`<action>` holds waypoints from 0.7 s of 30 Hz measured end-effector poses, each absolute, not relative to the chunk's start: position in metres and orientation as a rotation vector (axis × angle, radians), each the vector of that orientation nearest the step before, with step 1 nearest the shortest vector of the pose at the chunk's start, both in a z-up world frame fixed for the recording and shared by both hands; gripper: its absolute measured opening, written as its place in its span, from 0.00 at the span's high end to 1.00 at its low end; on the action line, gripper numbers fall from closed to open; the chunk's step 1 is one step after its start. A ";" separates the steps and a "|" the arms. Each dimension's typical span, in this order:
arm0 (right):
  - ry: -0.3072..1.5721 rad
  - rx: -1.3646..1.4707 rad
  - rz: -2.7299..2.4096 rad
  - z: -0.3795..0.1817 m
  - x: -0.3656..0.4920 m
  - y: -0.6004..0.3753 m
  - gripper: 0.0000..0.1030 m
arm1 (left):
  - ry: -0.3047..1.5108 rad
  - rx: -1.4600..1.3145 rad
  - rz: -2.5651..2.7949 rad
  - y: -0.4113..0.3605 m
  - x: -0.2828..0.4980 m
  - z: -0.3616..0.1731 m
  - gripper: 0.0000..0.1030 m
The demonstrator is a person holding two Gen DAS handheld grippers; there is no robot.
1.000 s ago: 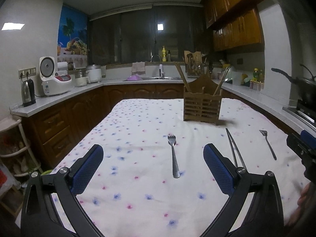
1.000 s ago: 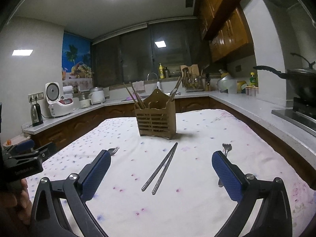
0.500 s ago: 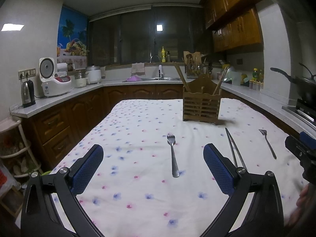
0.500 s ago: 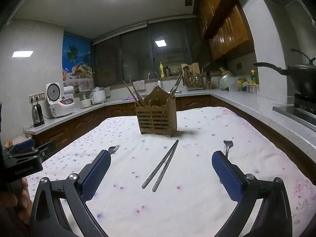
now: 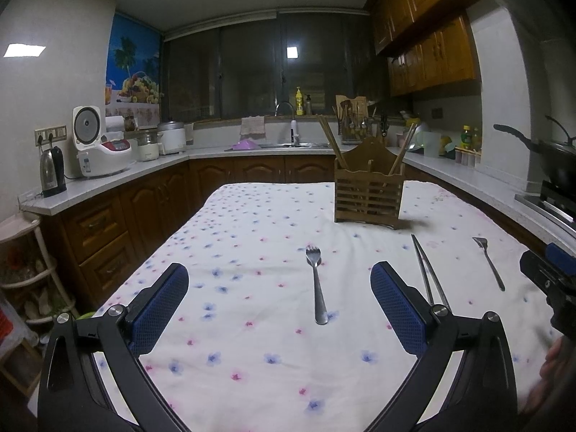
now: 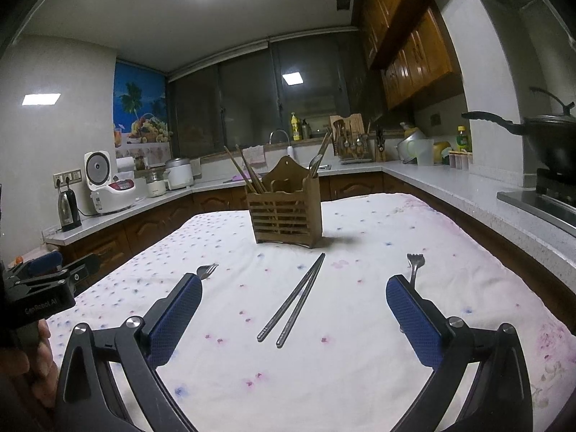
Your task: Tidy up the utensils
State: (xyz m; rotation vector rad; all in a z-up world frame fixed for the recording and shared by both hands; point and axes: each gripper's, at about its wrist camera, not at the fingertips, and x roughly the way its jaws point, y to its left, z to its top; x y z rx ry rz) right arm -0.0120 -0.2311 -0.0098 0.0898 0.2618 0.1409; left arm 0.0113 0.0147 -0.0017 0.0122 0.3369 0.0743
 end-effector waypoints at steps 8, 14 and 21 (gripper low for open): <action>0.262 0.090 0.143 -0.011 -0.012 -0.232 0.00 | 0.333 0.013 0.076 0.015 0.011 0.000 0.00; 0.260 0.091 0.146 -0.012 -0.012 -0.232 0.00 | 0.325 0.017 0.078 0.015 0.010 0.004 0.00; 0.258 0.091 0.146 -0.012 -0.012 -0.232 0.00 | 0.313 0.021 0.082 0.013 0.009 0.007 0.00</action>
